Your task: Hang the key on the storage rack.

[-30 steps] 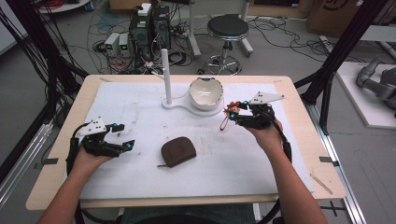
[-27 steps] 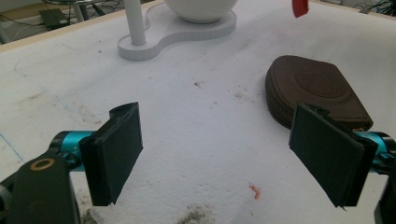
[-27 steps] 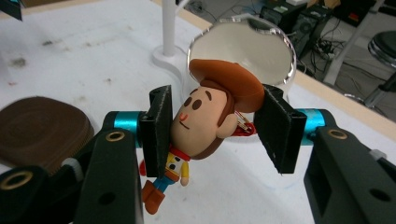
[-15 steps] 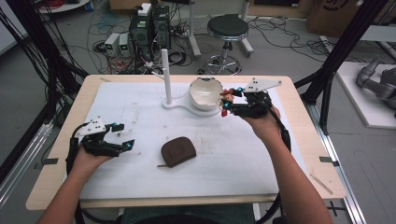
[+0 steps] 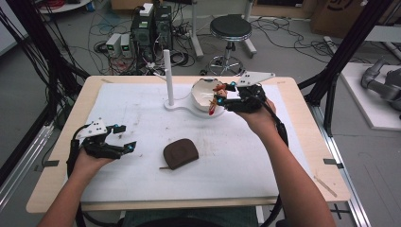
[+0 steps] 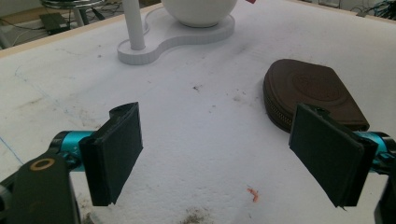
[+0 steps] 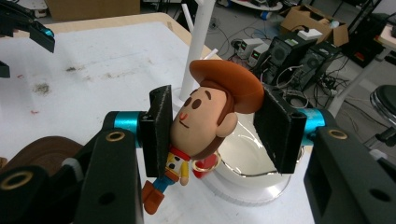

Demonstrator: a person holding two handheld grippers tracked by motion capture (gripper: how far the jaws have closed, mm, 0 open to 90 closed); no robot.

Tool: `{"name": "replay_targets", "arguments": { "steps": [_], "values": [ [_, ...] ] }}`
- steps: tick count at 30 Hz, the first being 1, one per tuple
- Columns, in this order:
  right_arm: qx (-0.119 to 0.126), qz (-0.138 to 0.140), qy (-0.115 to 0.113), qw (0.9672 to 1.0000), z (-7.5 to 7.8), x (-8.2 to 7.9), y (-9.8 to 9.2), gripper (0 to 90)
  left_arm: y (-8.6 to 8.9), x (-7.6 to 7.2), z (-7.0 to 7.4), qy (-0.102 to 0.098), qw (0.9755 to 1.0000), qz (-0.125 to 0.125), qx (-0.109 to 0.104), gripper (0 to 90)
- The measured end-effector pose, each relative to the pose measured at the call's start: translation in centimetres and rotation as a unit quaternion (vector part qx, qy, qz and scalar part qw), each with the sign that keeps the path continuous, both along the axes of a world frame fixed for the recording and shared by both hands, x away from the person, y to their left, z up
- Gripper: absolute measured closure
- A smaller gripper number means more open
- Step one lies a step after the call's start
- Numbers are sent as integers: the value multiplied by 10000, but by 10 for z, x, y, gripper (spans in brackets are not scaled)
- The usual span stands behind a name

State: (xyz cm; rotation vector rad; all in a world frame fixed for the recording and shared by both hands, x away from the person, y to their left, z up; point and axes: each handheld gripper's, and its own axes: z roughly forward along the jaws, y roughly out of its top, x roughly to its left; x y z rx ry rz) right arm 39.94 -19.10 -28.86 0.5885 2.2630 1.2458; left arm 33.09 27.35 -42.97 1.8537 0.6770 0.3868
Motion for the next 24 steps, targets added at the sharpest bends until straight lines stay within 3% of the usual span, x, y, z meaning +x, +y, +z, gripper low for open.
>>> {"name": "replay_targets", "arguments": {
  "steps": [11, 24],
  "values": [
    [-14, 119, 0, 9999, 6, 8, 10, 493, -2, -5, 1, -8, 10000, -43, -6, 173],
    [-86, 457, 31, 9989, 17, 27, 32, 493, 4, -14, 1, -14, 10000, -6, 55, 173]
  ]
}}
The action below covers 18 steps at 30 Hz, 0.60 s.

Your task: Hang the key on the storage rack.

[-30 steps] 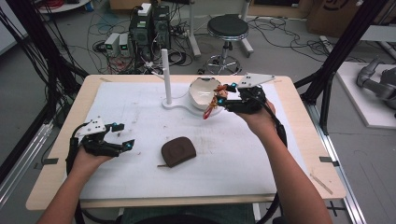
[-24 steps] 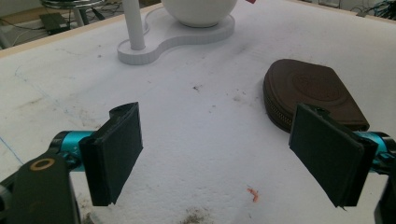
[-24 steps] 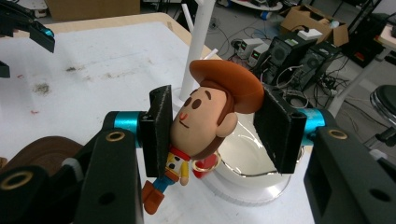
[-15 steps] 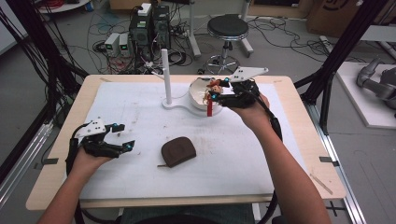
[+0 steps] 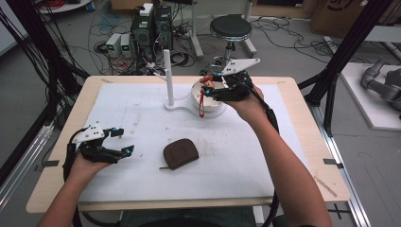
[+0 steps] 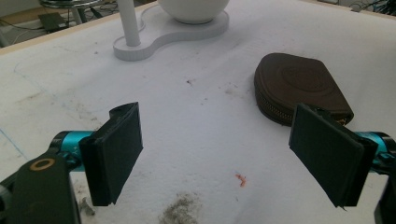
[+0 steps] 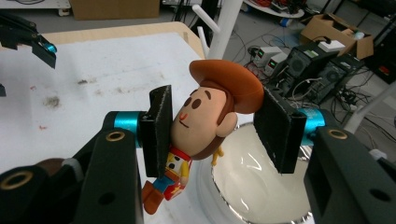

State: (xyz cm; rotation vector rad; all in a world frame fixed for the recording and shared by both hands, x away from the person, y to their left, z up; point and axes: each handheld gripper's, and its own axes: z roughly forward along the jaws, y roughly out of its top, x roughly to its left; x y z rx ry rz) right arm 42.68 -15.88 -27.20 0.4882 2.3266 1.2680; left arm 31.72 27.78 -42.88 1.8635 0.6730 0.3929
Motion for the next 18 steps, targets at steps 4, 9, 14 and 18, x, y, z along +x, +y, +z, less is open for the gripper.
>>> {"name": "replay_targets", "arguments": {
  "steps": [4, 9, 14, 18],
  "values": [
    [16, 72, -18, 10000, 3, 5, 8, 493, 3, -3, 0, 9, 10000, 52, 2, 173],
    [9, 150, 7, 9999, 6, 10, 17, 493, 7, -7, 0, 1, 9999, 103, 5, 173],
    [-14, 233, -39, 9997, 11, 15, 28, 493, 10, -11, 0, 4, 9999, 162, 28, 173],
    [-16, 287, -49, 9996, 15, 21, 37, 493, 13, -14, 0, 2, 9998, 196, 30, 173]
  ]
}}
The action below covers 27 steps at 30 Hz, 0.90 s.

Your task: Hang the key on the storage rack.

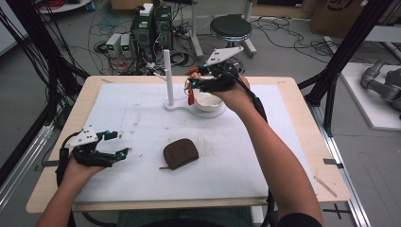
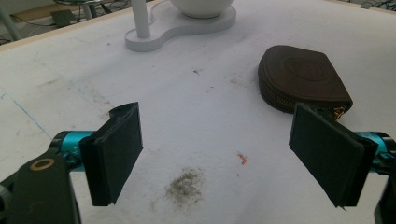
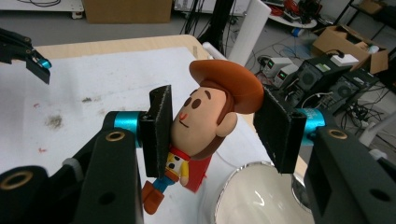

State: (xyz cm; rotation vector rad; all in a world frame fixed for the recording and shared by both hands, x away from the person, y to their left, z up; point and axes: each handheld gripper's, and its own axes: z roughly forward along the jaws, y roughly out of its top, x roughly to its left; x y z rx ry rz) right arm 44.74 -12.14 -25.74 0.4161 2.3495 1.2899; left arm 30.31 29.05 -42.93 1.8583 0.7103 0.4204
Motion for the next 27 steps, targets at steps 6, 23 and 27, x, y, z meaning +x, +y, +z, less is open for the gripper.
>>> {"name": "replay_targets", "arguments": {
  "steps": [6, 23, 27],
  "values": [
    [4, 108, -18, 9999, 7, 7, 15, 493, 4, -3, 0, -19, 10000, 50, 14, 173],
    [-200, 248, -68, 9995, 16, 23, 56, 493, 9, -8, 0, -28, 9999, 115, -2, 173],
    [-255, 219, -59, 9994, 15, 28, 64, 493, 10, -8, 0, -18, 9999, 135, -28, 173]
  ]
}}
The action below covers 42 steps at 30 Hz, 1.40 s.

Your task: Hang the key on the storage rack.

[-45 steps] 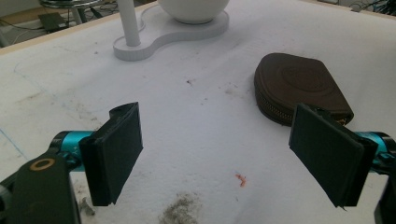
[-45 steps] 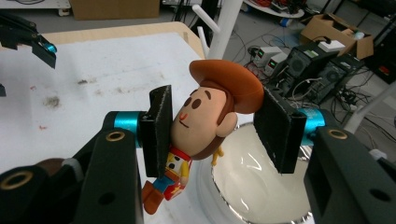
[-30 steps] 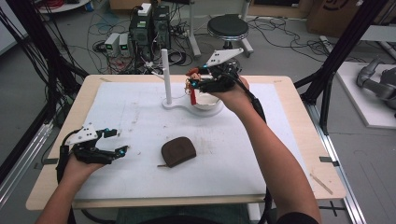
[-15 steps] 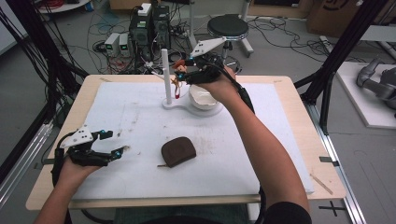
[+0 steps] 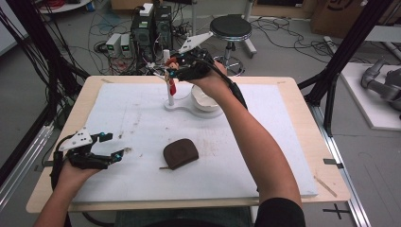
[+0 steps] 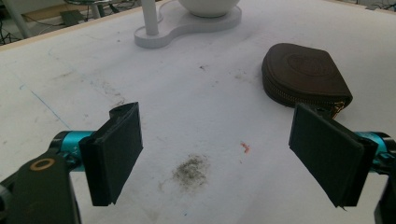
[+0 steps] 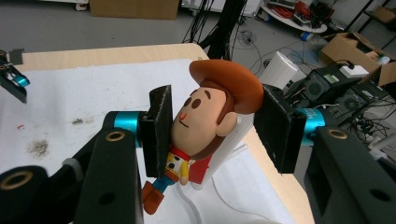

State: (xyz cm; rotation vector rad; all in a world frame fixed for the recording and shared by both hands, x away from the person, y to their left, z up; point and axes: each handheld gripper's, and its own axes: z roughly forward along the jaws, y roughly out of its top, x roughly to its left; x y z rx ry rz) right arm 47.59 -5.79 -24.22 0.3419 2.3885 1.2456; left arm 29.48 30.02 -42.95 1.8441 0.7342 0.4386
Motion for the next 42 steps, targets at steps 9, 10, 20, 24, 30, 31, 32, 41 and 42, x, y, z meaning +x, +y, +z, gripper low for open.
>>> {"name": "replay_targets", "arguments": {
  "steps": [9, 10, 20, 24, 30, 31, 32, 41, 42],
  "values": [
    [-42, -69, 49, 10000, -2, 11, 9, 493, 2, 0, 0, 2, 10000, -2, 21, 173],
    [-39, -84, 73, 9999, -3, 12, 10, 493, 2, 0, 0, 2, 10000, -1, 22, 173],
    [2, -363, 207, 9991, -11, 23, 10, 467, 3, -1, -1, 11, 10000, 12, 16, 173],
    [171, -542, 210, 9982, -14, 24, 6, 322, 3, -1, -1, 18, 10000, 21, -8, 173],
    [286, -539, 137, 9980, -13, 18, -9, 314, 2, -1, -2, 32, 10000, -9, 14, 173],
    [296, -533, 150, 9980, -13, 16, -12, 311, 2, -1, -2, 37, 10000, -7, 23, 173],
    [320, -511, 107, 9981, -13, 15, -15, 311, 2, -1, -2, 35, 10000, -10, 16, 173],
    [374, -496, 15, 9981, -14, -4, -43, 300, -2, 2, -2, 49, 10000, -58, 27, 173],
    [349, -493, 2, 9982, -15, -5, -45, 297, -3, 3, -2, 56, 10000, -69, 30, 173]
  ]
}}
